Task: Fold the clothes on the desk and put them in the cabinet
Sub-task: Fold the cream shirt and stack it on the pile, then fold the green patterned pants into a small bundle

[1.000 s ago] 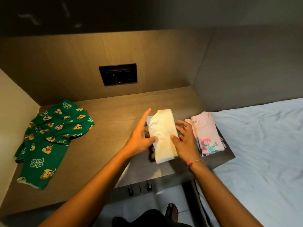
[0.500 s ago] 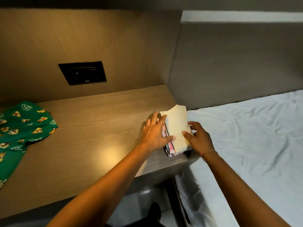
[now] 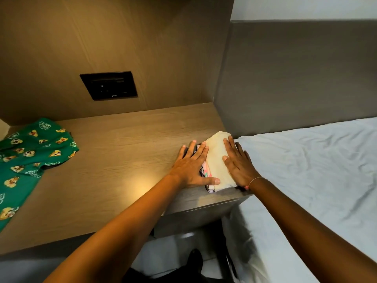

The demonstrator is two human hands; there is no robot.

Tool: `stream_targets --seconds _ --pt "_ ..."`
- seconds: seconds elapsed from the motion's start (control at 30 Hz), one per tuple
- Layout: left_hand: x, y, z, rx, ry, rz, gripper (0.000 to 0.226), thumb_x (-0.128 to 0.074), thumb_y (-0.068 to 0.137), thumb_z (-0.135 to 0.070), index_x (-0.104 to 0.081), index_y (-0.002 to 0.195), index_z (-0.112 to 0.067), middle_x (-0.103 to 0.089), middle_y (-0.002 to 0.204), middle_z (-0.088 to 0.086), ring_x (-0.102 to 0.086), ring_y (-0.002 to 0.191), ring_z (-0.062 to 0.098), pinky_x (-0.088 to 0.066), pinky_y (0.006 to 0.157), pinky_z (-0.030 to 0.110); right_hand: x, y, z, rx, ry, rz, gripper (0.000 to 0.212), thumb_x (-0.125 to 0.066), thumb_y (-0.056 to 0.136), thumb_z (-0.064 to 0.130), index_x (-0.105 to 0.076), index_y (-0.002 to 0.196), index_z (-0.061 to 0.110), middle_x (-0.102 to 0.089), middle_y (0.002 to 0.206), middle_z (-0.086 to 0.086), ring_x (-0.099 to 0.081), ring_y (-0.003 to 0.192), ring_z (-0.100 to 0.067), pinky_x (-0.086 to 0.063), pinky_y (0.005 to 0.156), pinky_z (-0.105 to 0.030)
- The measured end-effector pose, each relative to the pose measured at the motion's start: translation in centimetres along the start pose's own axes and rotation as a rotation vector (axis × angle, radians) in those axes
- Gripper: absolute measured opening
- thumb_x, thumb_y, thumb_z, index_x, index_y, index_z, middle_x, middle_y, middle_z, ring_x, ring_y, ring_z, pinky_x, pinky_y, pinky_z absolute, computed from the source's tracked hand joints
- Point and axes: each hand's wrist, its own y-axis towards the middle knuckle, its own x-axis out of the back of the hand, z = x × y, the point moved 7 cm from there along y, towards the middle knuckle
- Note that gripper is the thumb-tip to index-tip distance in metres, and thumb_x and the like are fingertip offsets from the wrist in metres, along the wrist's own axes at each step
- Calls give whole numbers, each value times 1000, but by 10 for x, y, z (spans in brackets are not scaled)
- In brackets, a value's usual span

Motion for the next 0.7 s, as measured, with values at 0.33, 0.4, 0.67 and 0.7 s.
stream_targets --seconds 0.33,0.4,0.67,0.7 --pt "34 -88 41 137 -270 -193 104 -25 74 -90 2 154 -29 11 162 -7 24 146 13 12 118 49 50 -21 42 -46 112 -376 64 -30 97 56 -22 152 24 -27 159 -3 -23 147 -27 -12 120 -47" --pt "40 -140 81 225 -246 -259 99 -28 77 -86 -2 154 -29 8 162 -7 21 146 13 10 118 46 58 -27 88 49 194 -539 55 -39 97 46 -38 146 21 -42 151 -4 -34 142 -25 -26 117 -46" --pt "73 -364 250 893 -46 -506 62 -69 84 -31 -47 141 -16 -47 146 13 -36 137 35 -32 105 62 -65 28 310 476 128 -65 51 -53 95 34 -43 143 19 -49 146 -4 -36 140 -25 -27 115 -38" --pt "73 -384 264 964 -26 -485 60 -71 83 -28 -51 138 -14 -50 143 15 -39 134 37 -35 103 61 -79 37 340 527 88 -30 51 -53 95 34 -42 143 20 -50 144 -5 -39 137 -26 -29 113 -39"
